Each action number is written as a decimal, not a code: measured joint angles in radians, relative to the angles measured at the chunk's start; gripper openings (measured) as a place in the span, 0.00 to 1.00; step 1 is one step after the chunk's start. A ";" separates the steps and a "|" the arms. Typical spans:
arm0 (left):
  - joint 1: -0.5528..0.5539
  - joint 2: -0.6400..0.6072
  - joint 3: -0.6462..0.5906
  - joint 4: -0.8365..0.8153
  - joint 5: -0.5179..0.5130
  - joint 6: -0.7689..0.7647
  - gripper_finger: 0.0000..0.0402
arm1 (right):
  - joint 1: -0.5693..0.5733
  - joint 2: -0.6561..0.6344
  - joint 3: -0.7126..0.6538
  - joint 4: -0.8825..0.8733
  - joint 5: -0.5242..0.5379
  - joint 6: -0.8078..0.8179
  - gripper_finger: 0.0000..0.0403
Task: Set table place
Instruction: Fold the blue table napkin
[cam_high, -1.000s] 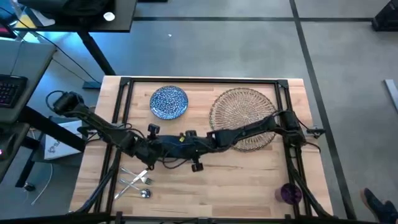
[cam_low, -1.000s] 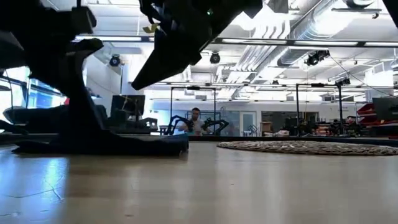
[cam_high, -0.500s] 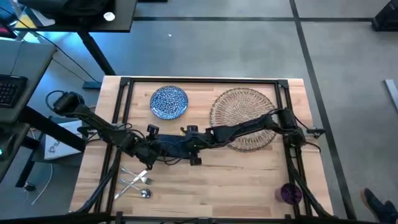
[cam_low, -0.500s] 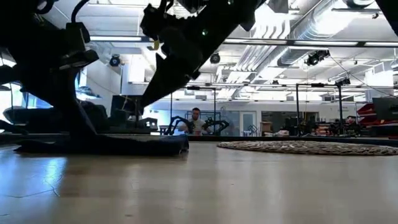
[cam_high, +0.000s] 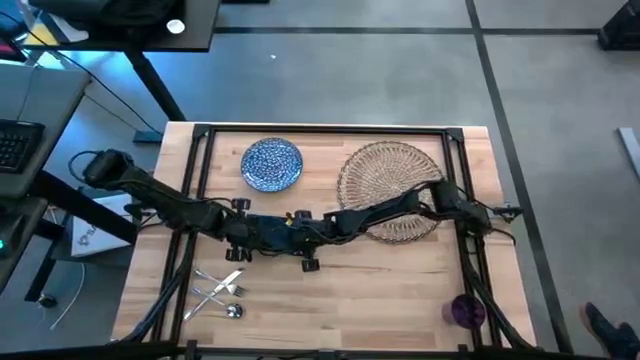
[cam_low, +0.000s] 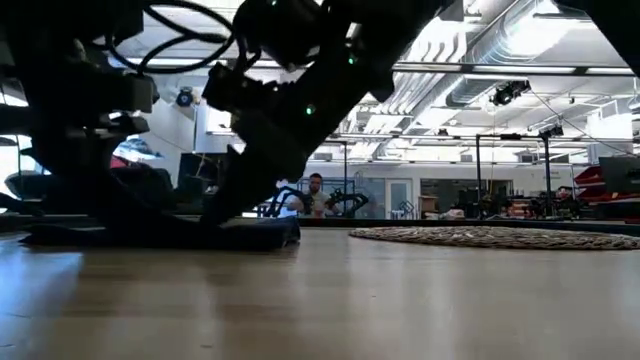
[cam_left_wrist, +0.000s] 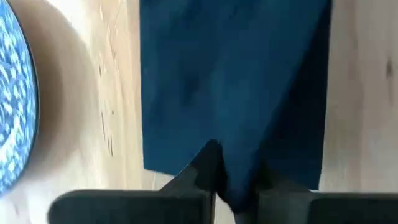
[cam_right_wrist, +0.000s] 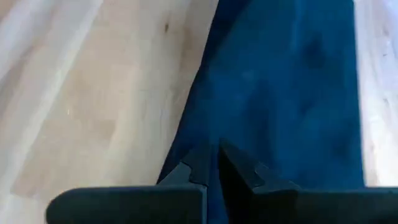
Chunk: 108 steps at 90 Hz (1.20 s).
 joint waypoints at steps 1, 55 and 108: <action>0.002 0.000 0.000 -0.003 0.004 -0.005 0.08 | 0.000 0.002 0.000 0.001 0.000 0.000 0.00; 0.036 0.000 0.088 -0.040 0.130 -0.302 0.34 | 0.000 0.002 0.000 0.009 0.002 0.019 0.00; 0.007 0.012 -0.200 0.238 -0.012 -0.399 0.34 | 0.004 -0.085 0.000 -0.471 0.125 0.190 0.00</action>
